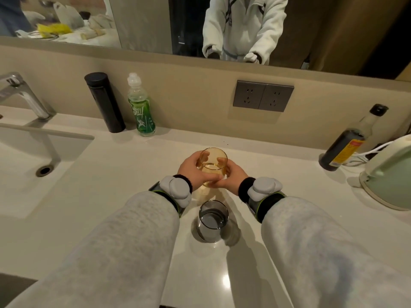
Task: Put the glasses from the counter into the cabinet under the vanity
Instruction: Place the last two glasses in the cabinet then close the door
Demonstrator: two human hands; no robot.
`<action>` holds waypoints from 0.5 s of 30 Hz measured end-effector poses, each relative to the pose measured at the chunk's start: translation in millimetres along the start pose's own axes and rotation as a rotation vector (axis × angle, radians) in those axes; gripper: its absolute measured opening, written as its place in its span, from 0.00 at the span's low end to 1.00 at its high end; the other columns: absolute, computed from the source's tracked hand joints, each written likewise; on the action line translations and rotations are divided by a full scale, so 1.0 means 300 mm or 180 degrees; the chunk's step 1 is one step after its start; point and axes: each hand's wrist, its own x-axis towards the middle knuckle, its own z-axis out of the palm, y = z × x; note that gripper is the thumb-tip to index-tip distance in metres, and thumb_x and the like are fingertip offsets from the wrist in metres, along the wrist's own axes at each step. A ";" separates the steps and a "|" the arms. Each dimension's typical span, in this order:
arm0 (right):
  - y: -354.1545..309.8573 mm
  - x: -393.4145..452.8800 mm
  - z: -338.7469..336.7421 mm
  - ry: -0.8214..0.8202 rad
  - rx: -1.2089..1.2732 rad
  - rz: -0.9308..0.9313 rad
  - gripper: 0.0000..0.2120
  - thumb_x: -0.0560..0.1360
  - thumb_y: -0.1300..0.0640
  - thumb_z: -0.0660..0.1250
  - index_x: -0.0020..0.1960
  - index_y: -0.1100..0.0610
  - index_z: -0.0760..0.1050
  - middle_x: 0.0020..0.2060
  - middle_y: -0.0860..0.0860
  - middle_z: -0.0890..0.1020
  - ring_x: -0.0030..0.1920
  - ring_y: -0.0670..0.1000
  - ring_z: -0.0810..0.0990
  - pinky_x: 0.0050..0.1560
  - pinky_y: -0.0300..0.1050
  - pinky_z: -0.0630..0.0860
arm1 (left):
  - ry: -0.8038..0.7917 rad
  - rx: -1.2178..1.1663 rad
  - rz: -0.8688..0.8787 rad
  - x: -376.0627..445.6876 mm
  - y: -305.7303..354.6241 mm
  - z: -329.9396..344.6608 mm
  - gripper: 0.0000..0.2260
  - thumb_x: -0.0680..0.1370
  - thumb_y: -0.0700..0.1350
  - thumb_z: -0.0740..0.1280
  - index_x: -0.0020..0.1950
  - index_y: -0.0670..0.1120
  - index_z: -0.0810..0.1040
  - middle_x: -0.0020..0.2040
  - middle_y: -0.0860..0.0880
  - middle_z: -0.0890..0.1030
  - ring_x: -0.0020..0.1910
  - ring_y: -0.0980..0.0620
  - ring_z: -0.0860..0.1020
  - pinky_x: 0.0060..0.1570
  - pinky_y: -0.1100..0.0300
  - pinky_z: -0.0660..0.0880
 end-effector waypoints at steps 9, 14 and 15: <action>-0.006 -0.229 -0.162 0.0141 0.0253 -0.0227 0.40 0.62 0.67 0.78 0.69 0.59 0.63 0.55 0.50 0.73 0.50 0.47 0.76 0.37 0.25 0.73 | -0.0087 0.0070 0.0132 -0.184 0.185 0.149 0.32 0.61 0.44 0.80 0.63 0.49 0.74 0.58 0.50 0.79 0.58 0.49 0.77 0.58 0.55 0.76; 0.043 -0.362 -0.253 0.0077 0.0252 -0.0211 0.37 0.62 0.68 0.77 0.66 0.59 0.64 0.47 0.42 0.72 0.44 0.39 0.74 0.31 0.25 0.73 | -0.0184 0.0070 0.0053 -0.315 0.254 0.249 0.31 0.63 0.44 0.80 0.64 0.48 0.73 0.58 0.49 0.78 0.58 0.48 0.77 0.61 0.52 0.75; 0.062 -0.407 -0.276 0.0069 0.0199 -0.0203 0.36 0.62 0.67 0.77 0.65 0.58 0.64 0.47 0.42 0.72 0.44 0.39 0.75 0.31 0.26 0.74 | -0.0192 0.0078 0.0038 -0.357 0.266 0.284 0.31 0.63 0.44 0.80 0.64 0.48 0.73 0.59 0.49 0.78 0.59 0.48 0.77 0.61 0.51 0.75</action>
